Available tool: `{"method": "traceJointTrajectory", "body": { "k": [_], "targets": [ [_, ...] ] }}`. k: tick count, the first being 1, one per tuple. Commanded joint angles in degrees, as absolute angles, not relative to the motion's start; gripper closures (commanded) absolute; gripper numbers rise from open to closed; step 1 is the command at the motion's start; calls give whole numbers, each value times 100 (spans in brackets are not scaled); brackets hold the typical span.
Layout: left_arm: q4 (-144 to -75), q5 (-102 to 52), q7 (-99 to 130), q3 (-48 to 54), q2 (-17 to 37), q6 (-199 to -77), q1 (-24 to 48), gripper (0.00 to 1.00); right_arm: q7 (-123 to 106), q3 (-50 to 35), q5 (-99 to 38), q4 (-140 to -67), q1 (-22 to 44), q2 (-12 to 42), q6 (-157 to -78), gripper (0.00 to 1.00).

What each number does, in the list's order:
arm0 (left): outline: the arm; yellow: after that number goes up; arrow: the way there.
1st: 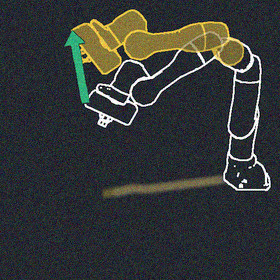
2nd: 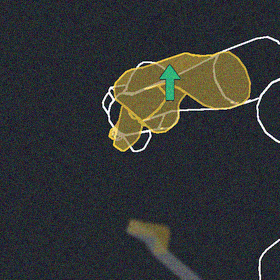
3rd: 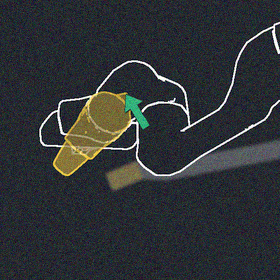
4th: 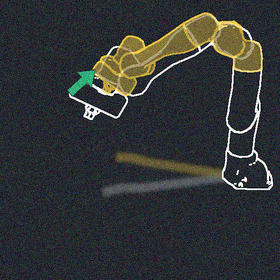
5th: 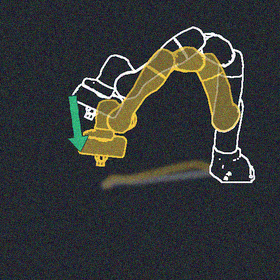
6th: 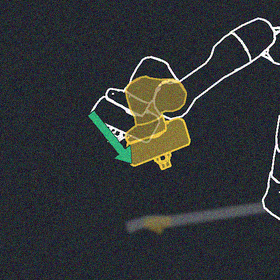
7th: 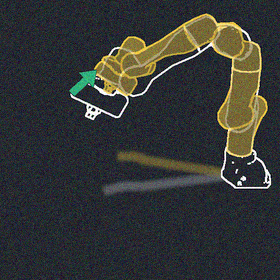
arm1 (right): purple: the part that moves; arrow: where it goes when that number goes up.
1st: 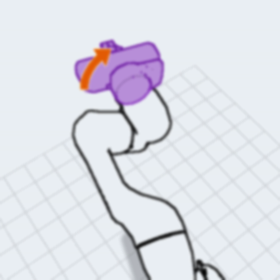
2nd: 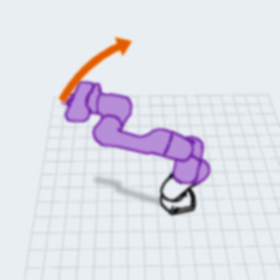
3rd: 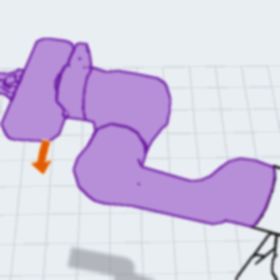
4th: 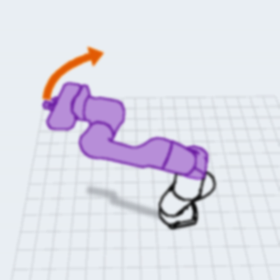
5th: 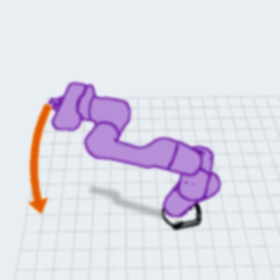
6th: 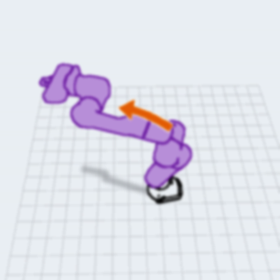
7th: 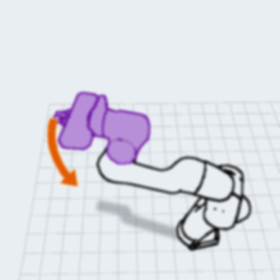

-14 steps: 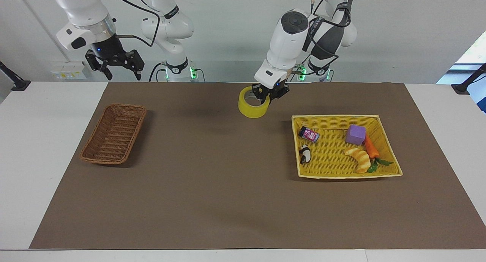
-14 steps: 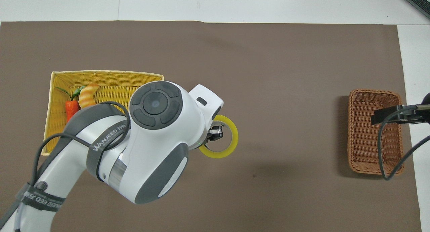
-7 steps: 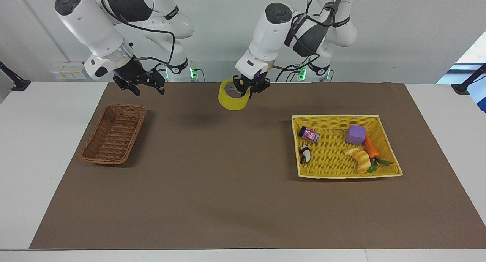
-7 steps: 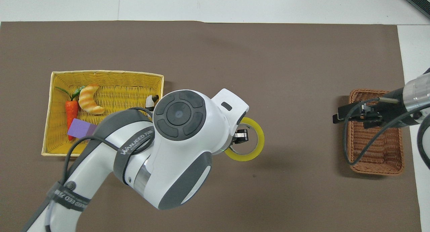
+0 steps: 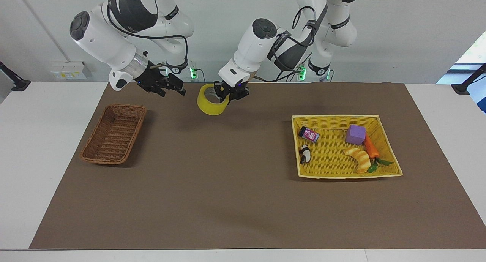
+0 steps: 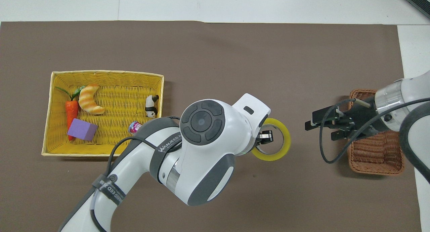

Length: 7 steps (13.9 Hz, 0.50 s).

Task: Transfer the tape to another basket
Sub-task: 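Carry the tape toward the wicker basket while the right gripper reaches out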

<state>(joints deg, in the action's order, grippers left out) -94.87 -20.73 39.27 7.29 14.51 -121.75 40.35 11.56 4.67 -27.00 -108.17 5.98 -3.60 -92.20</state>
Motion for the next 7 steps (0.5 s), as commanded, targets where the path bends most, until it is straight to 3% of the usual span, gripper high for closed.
{"method": "traceJointTrajectory", "body": {
  "k": [1,7],
  "targets": [
    [-9352,-2329,3692,738,1538,-12313,4166,100,1274,457,-3137,-11100,536,-448,-9334,0],
    [-9352,-2373,3674,791,1670,-12542,4271,100,1003,466,-3727,-11426,413,-466,-9448,0]
  ]
}}
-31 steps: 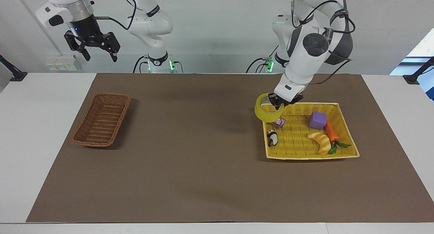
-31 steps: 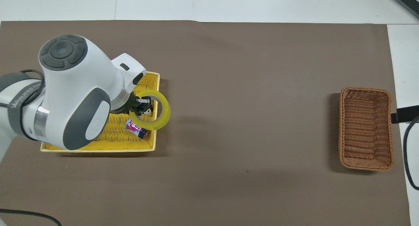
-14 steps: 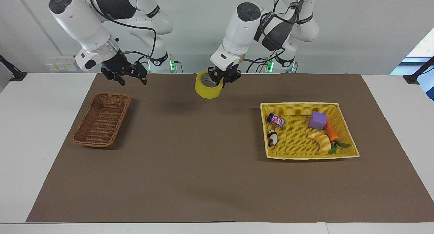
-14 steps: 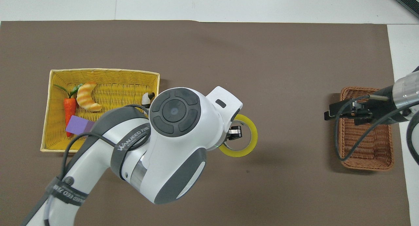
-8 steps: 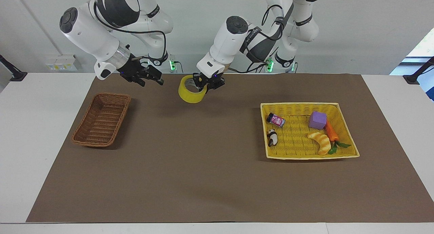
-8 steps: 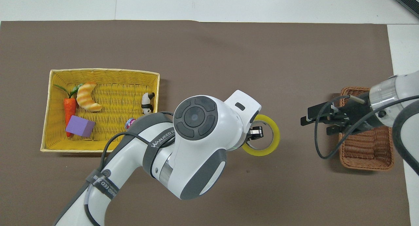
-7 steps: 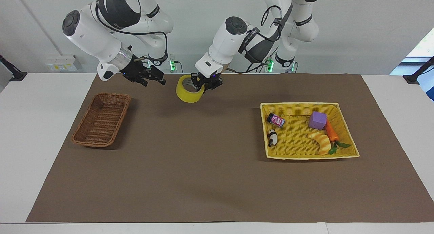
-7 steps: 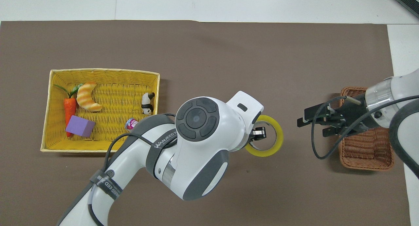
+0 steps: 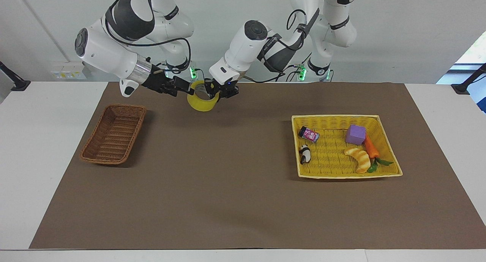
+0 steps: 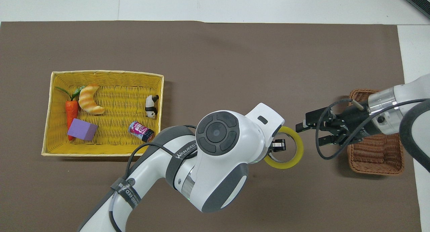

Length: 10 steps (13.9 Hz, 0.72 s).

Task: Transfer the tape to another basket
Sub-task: 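Grasp the tape with the right gripper from the left gripper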

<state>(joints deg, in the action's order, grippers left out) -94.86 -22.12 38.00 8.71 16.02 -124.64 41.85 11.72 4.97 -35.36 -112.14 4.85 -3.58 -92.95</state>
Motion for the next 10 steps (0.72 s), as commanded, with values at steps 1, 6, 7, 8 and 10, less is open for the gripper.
{"method": "traceJointTrajectory", "body": {
  "k": [1,6,7,8,10],
  "targets": [
    [-9352,-2408,3674,800,1670,-12542,4271,100,819,466,-3727,-11469,404,-457,-9431,0],
    [-9334,-2557,3683,852,1679,-12709,4298,100,492,466,-3727,-11689,369,-492,-9466,0],
    [-9334,-2584,3683,879,1679,-12805,4307,100,440,466,-3727,-11724,404,-510,-9466,0],
    [-9334,-2593,3683,888,1679,-12858,4307,100,370,466,-3727,-11759,413,-527,-9466,0],
    [-9334,-2593,3683,888,1679,-12876,4307,100,255,466,-3709,-11829,404,-580,-9405,0]
  ]
}}
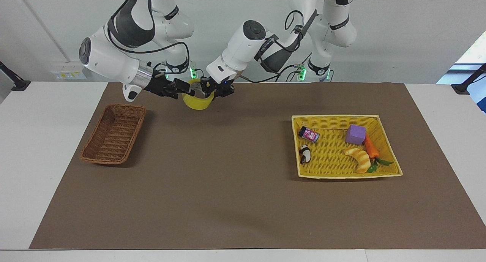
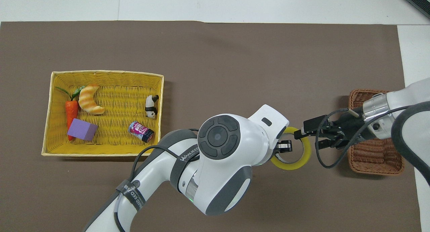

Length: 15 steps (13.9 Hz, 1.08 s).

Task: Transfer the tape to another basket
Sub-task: 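Grasp the tape with the right gripper from the left gripper, then lower the tape into the wicker basket while the left gripper withdraws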

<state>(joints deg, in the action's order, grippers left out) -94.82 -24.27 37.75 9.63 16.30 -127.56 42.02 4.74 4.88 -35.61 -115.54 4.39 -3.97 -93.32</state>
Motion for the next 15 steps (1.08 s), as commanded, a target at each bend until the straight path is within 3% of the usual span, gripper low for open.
{"method": "traceJointTrajectory", "body": {
  "k": [1,4,5,7,8,14,15],
  "targets": [
    [-9334,-2593,3683,888,1679,-12876,4307,100,246,466,-3709,-11926,422,-632,-9404,0],
    [-9334,-2602,3674,888,1679,-12885,4307,100,-43,475,-3639,-11944,334,-650,-9404,3],
    [-9334,-2610,3674,896,1679,-12902,4307,100,-27,475,-3630,-11944,290,-650,-9396,34],
    [-9343,-2689,3674,896,1679,-12946,4307,100,35,475,-3621,-11944,299,-650,-9396,85],
    [-9334,-2698,3674,896,1679,-12955,4307,100,87,475,-3604,-11944,299,-650,-9387,100],
    [-9343,-2733,3674,932,1679,-13113,4315,100,228,475,-3525,-11883,334,-598,-9378,100],
    [-9343,-2725,3743,932,1679,-13113,4315,69,211,475,-3498,-11848,317,-580,-9326,100]
  ]
}}
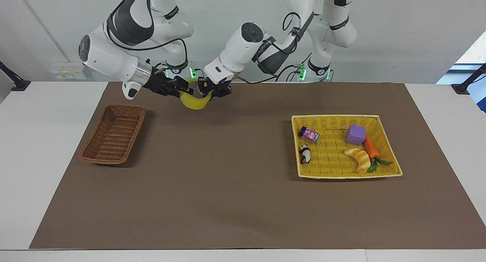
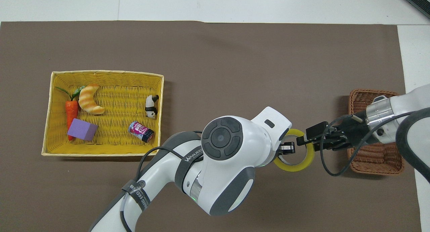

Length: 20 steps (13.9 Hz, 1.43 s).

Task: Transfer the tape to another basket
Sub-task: 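Lower the tape into the wicker basket while the left gripper withdraws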

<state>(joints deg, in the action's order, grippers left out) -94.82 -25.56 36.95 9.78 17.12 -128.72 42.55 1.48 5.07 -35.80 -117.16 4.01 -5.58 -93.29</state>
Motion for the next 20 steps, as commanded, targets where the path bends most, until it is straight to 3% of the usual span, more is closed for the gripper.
{"method": "traceJointTrajectory", "body": {
  "k": [1,2,9,14,20],
  "targets": [
    [-9343,-2716,3788,932,1670,-13113,4359,14,211,475,-3463,-11787,290,-571,-9299,100],
    [-9343,-2707,3797,932,1670,-13113,4403,0,202,475,-3454,-11786,281,-563,-9290,100],
    [-9396,-2672,3762,853,1407,-12772,4228,0,150,483,-3200,-11611,97,-449,-9281,100],
    [-9387,-2637,3753,835,1037,-11866,3202,0,-254,483,-2174,-11154,-377,-141,-9448,100],
    [-9352,-1380,3604,817,853,-10794,2182,0,-999,501,-633,-11215,-1000,157,-10518,100]
  ]
}}
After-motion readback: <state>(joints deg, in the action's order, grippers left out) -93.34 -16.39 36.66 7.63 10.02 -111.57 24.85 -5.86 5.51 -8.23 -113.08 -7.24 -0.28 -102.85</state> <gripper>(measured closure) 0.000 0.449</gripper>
